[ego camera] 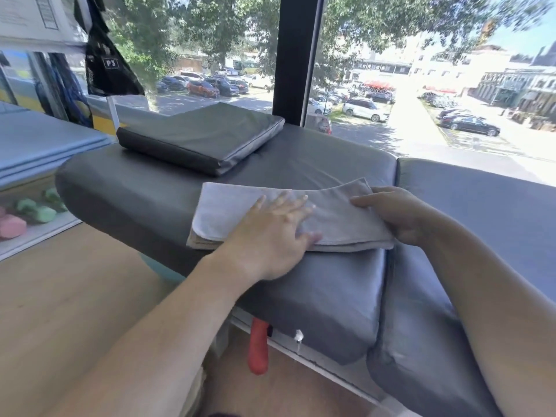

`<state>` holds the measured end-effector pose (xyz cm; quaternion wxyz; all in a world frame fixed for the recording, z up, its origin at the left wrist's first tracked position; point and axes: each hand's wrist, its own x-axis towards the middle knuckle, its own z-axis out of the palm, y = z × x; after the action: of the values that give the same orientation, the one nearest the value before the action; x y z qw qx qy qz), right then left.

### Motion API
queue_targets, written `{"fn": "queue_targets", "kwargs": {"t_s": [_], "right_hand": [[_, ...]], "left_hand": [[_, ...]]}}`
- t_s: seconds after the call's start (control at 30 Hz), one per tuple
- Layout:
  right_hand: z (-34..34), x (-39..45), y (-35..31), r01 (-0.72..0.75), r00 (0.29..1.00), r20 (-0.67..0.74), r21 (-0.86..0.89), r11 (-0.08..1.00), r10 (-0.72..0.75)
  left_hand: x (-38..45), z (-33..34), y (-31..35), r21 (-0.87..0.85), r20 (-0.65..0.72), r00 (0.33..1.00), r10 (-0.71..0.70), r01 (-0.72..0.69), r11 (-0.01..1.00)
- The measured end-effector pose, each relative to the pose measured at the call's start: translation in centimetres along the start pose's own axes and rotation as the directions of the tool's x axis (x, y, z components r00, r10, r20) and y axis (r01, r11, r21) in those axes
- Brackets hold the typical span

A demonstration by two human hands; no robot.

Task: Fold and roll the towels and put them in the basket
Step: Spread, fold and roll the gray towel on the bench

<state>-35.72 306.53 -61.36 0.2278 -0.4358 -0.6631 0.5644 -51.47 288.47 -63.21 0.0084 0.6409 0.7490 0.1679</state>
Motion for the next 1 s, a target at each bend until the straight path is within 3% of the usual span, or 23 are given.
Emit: {"fn": "queue_targets", "kwargs": {"t_s": [0.07,0.2,0.47,0.67,0.9,1.0], "right_hand": [[0.2,0.1,0.3,0.033,0.999,-0.028,0.008,0.999,-0.033],[0.0,0.0,0.1,0.072,0.997,-0.031,-0.004,0.997,-0.072],[2.1,-2.2,-4.7,0.144,0.982,-0.144,0.153,0.978,-0.122],[7.2,-2.5,-9.2,0.281,0.955,-0.068,-0.112,0.953,-0.289],[14.3,-0.8,-9.8,0.301,0.953,0.109,-0.458,0.837,-0.283],[16.5,-0.8,-9.5,0.309,0.949,0.120,-0.546,0.779,-0.292]], "left_hand": [[-0.1,1.3,0.1,0.146,0.148,0.986,-0.075,0.053,0.988],[-0.6,2.3,0.6,0.204,0.135,0.986,-0.102,0.073,0.976],[-1.4,2.1,0.3,0.183,0.140,0.988,-0.064,0.038,0.982],[-2.7,1.7,0.5,0.152,0.155,0.987,-0.044,0.020,0.988],[-5.5,-0.5,-0.5,0.044,0.192,0.980,0.059,-0.069,0.997],[-6.9,-3.1,-1.7,-0.007,0.253,0.967,-0.020,0.022,1.000]]}}
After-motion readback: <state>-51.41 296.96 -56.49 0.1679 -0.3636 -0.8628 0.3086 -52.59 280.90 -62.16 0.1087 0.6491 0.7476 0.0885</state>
